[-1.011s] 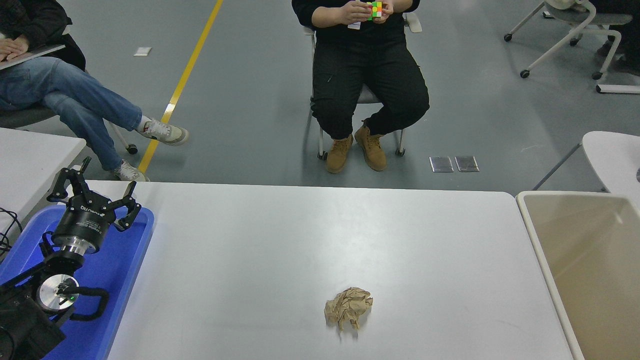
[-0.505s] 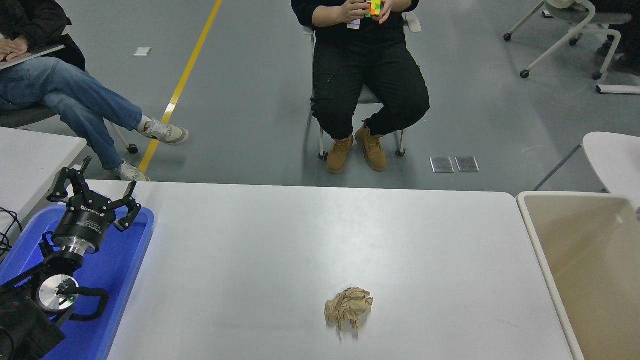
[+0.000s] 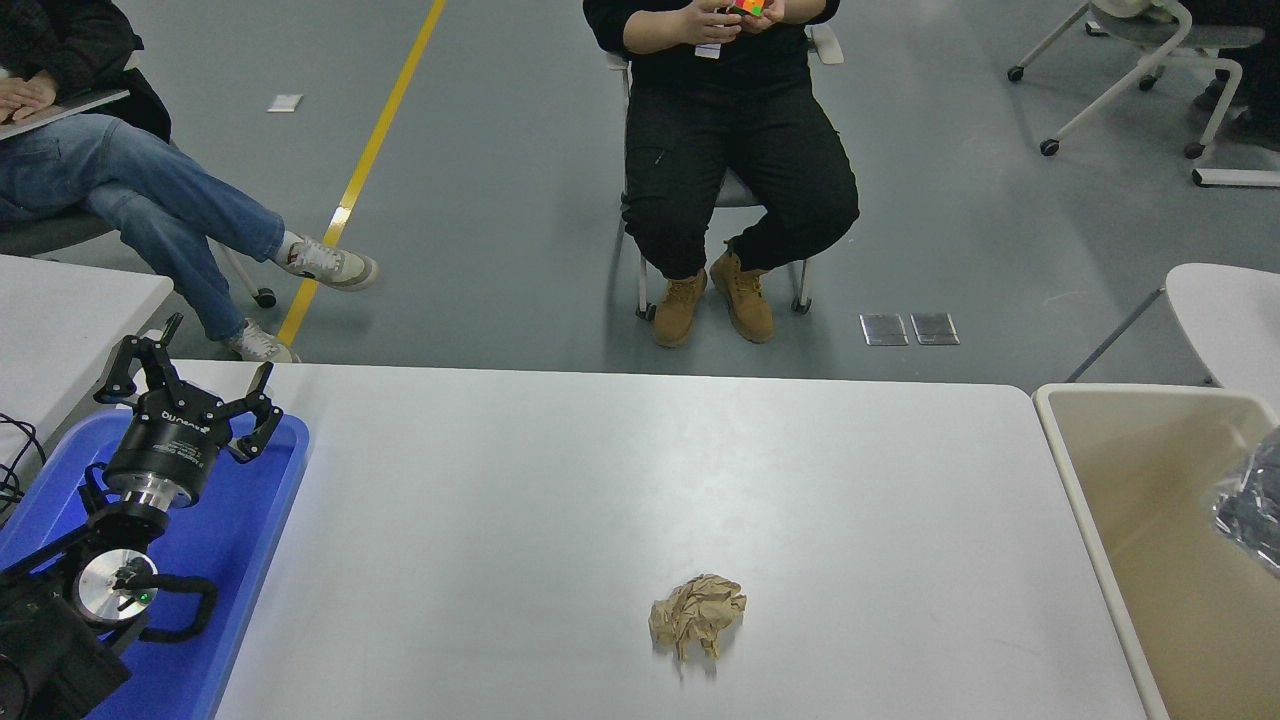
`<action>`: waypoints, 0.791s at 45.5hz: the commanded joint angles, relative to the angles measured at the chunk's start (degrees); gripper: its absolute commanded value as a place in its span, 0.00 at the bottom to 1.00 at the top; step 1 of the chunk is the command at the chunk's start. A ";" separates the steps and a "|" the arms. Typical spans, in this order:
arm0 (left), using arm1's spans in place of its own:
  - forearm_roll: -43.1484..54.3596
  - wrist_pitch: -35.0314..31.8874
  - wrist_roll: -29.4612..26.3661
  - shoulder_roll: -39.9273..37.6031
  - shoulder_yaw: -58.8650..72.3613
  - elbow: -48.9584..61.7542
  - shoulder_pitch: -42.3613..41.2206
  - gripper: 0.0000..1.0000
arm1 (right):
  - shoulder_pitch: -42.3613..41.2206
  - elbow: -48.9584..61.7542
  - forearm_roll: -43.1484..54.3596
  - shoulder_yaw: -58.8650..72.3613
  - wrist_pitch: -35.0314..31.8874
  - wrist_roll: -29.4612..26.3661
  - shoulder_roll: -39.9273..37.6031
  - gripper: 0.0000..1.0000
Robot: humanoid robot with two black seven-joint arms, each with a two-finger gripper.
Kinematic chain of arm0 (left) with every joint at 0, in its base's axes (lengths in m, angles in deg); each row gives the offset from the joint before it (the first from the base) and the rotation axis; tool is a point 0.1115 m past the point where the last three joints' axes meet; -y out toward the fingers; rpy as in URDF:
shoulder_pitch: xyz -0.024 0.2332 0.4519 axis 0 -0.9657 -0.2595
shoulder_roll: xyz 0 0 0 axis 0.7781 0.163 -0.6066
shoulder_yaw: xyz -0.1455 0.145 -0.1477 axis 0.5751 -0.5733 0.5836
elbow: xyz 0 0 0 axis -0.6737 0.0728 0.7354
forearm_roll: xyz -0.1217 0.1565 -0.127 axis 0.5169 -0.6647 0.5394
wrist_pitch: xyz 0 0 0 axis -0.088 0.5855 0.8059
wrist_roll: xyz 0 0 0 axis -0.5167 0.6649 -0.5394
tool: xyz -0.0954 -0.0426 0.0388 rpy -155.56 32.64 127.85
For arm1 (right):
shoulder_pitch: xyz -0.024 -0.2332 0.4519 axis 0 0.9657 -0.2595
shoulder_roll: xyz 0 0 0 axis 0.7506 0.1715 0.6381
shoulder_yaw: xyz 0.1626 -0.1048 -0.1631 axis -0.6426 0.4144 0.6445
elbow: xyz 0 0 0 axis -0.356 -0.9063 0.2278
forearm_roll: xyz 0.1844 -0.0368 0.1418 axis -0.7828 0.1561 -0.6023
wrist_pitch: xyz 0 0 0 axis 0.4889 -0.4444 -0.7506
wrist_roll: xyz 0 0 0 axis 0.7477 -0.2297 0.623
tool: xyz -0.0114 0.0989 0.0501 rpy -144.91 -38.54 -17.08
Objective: Clean the table surface
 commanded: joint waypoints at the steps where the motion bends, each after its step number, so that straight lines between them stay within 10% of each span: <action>1: 0.00 0.00 0.00 -0.01 0.00 0.00 0.00 1.00 | 1.99 0.00 -1.76 0.02 2.11 -0.02 3.25 0.00; 36: 0.00 0.00 0.00 0.08 0.00 0.00 0.00 1.00 | 3.49 0.00 -1.85 0.19 3.60 -0.02 6.06 0.00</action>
